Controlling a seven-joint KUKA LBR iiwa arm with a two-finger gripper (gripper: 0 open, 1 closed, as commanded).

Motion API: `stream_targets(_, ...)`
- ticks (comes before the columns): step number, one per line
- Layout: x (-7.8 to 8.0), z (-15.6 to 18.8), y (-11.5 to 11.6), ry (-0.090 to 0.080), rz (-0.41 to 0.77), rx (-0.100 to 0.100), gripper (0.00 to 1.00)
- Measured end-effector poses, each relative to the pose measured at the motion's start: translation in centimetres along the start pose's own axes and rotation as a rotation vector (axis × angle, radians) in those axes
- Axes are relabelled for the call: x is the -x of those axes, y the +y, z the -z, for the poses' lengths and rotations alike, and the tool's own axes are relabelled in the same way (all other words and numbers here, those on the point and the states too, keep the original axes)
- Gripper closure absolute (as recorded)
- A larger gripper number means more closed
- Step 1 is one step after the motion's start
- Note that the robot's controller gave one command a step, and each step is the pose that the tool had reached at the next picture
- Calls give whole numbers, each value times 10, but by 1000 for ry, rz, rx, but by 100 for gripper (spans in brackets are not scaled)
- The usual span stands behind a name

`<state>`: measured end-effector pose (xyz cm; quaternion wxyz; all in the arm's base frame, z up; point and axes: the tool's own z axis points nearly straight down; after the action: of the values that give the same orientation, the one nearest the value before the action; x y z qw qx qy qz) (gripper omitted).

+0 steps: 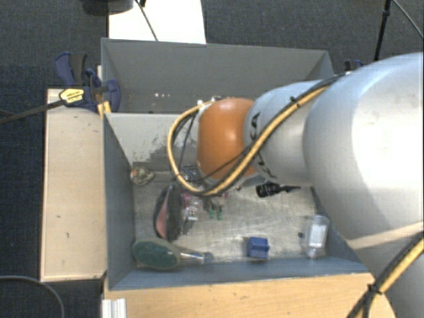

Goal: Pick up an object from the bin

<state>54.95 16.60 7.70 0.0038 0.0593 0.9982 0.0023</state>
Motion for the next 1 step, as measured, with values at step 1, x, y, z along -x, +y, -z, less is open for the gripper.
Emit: stream_targets(1,-2,-6,50,3,-104,-7,0)
